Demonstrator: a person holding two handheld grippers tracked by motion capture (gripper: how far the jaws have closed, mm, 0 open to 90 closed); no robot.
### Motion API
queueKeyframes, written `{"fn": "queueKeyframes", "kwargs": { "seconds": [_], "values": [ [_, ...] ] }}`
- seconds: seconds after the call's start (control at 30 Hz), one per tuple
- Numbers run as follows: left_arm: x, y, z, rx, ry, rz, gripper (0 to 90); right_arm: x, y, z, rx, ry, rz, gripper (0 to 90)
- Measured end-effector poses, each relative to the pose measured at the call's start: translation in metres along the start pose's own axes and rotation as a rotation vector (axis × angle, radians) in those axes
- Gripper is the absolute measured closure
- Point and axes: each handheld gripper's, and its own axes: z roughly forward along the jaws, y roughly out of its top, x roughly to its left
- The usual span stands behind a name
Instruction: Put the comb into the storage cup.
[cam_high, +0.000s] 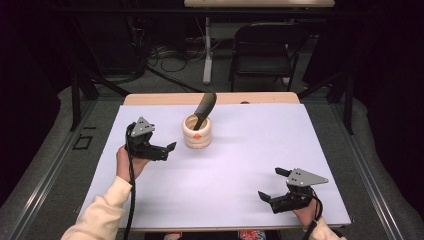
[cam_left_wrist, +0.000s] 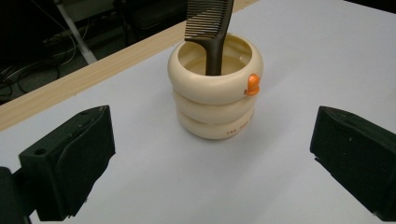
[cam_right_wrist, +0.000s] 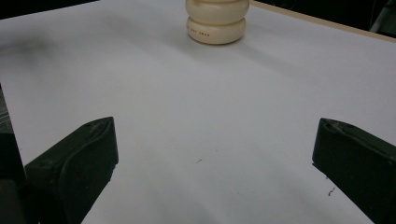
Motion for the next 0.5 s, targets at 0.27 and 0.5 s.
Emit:
{"fn": "queueKeyframes", "kwargs": {
  "seconds": [0.27,0.5],
  "values": [
    [-0.012,-0.021,-0.017,-0.002,0.02,0.008,0.0,0.0,0.0,0.0,0.004,-0.003,0.003,0.0],
    [-0.017,-0.041,-0.033,-0.005,0.036,-0.01,0.1,0.0,0.0,0.0,0.005,-0.001,-0.001,0.0]
  ]
}}
